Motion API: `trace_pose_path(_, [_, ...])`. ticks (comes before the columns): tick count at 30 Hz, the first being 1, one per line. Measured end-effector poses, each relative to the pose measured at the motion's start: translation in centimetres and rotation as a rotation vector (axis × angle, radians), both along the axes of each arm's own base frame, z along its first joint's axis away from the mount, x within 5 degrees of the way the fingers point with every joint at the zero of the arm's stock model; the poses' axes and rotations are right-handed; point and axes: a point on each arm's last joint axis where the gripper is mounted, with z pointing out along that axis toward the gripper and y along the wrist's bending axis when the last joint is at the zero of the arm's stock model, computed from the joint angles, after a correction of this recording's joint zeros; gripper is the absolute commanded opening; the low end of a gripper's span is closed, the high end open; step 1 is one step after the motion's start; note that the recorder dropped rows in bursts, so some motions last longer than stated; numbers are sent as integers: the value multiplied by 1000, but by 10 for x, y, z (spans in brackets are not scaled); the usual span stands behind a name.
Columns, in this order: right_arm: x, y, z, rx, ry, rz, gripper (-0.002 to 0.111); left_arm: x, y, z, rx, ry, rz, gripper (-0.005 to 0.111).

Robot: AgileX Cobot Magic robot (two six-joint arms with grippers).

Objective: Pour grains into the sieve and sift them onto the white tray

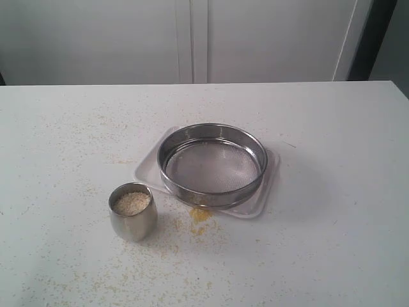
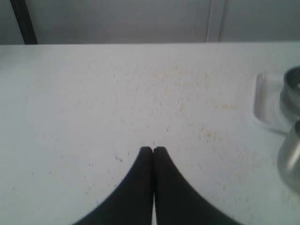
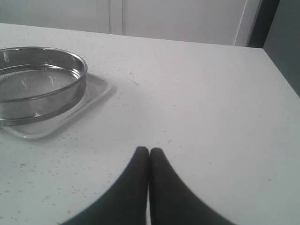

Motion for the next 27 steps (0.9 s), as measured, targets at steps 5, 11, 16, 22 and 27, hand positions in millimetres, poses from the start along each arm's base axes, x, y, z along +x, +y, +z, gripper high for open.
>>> trace_pose_path(5, [0,0,0,0,0,0,0,1,2,9,-79,-100,30,0])
trace_pose_path(11, [0,0,0,0,0,0,0,2,4,18,-188,-195,61,0])
trace_pose_path(16, [0,0,0,0,0,0,0,1,7,29,-209,-323,85,0])
trace_pose_path(22, [0,0,0,0,0,0,0,-1,10,40,-242,-439,102,0])
trace_pose_path(27, [0,0,0,0,0,0,0,0,10,62,-254,-470,101,0])
